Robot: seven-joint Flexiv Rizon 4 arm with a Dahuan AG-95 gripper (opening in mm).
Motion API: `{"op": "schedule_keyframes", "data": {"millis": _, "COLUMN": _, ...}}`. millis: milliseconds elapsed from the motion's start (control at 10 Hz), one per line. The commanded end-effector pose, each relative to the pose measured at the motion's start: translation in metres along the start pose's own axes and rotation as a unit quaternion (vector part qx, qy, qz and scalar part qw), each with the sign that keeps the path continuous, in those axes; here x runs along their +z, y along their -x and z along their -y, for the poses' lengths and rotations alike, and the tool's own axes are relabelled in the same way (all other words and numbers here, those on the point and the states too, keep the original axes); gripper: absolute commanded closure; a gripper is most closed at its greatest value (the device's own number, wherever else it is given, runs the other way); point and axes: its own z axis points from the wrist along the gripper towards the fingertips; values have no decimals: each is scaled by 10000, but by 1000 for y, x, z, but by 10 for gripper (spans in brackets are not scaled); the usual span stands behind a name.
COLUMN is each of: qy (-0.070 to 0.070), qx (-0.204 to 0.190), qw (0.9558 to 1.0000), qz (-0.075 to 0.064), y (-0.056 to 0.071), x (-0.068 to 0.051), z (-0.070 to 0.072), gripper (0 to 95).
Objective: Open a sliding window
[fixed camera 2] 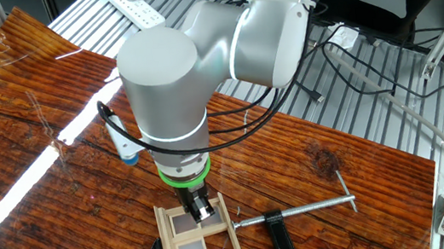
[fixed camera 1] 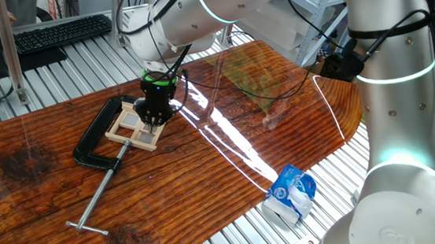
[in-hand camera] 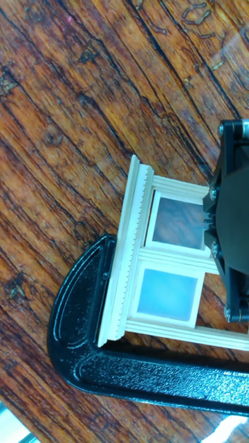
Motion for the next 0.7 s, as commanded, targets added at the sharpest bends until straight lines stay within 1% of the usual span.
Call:
{"op": "schedule_keyframes", "data": {"millis": 100, "qy": -3, "qx": -167, "qw": 9999, "qz": -44, "y": 4, "x": 1, "z": -4, "gripper": 950}}
{"op": "schedule_keyframes", "data": {"millis": 200, "qy": -9, "qx": -82, "qw": 10000, "qz": -43, "y": 6, "x": 0, "z": -5, "gripper": 950}}
{"op": "schedule_keyframes", "data": {"millis": 500, "qy": -50, "qx": 365, "qw": 9992, "qz": -150, "y": 10, "x": -2, "z": -9, "gripper": 950}}
{"op": "schedule_keyframes", "data": {"millis": 600, "qy": -36, "qx": 450, "qw": 9988, "qz": -165, "y": 11, "x": -3, "z": -9, "gripper": 950}}
{"op": "schedule_keyframes", "data": {"millis": 700, "qy": -36, "qx": 428, "qw": 9989, "qz": -164, "y": 12, "x": -3, "z": -8, "gripper": 950}}
